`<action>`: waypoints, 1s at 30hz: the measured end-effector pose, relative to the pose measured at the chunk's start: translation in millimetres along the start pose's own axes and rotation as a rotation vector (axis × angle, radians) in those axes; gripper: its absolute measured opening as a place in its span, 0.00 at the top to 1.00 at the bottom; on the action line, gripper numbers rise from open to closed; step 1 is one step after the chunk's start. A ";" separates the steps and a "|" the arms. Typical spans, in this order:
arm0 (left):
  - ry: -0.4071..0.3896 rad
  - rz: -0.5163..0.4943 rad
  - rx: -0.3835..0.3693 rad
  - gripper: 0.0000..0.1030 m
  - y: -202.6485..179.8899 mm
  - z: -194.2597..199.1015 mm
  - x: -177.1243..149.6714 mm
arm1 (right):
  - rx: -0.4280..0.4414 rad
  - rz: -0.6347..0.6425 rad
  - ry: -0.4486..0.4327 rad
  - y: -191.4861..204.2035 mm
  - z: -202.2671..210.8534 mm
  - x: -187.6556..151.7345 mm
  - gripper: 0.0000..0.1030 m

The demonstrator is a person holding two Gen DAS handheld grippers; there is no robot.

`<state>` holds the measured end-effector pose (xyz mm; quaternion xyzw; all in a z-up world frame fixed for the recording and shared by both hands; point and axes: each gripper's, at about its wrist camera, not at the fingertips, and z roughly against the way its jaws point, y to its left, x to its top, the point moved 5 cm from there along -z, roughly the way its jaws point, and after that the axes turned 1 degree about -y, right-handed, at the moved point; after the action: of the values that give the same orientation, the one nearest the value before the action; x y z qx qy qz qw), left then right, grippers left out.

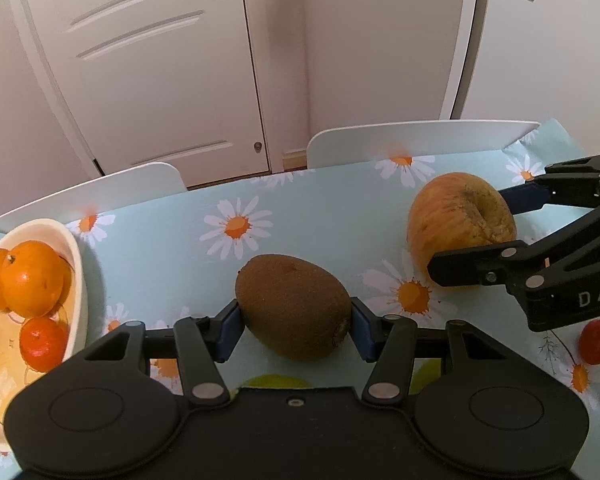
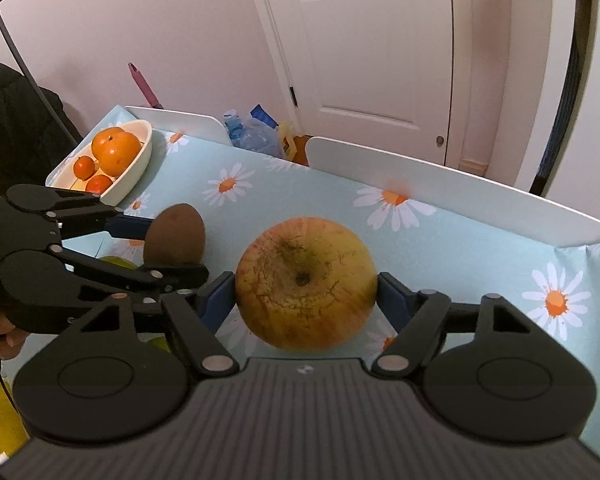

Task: Organize fruits
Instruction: 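Carry the kiwi and apple over the bowl and open the left tool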

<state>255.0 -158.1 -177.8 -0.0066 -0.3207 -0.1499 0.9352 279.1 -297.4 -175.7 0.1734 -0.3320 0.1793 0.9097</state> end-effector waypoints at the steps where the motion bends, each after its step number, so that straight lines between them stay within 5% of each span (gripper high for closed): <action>1: -0.003 0.003 0.000 0.42 0.5 2.8 0.7 | -0.009 0.007 -0.005 1.1 2.0 0.6 0.12; 16: -0.150 0.050 0.035 0.42 19.5 83.5 18.9 | -0.027 0.055 -0.082 35.1 53.3 28.6 0.12; 30: -0.230 0.060 0.088 0.42 77.6 159.0 3.1 | -0.032 0.048 -0.140 121.7 86.2 64.5 0.12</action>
<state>184.3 -67.6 -43.2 0.0079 -0.4316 -0.1060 0.8958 224.9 -214.7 -46.9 0.1629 -0.4019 0.1830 0.8823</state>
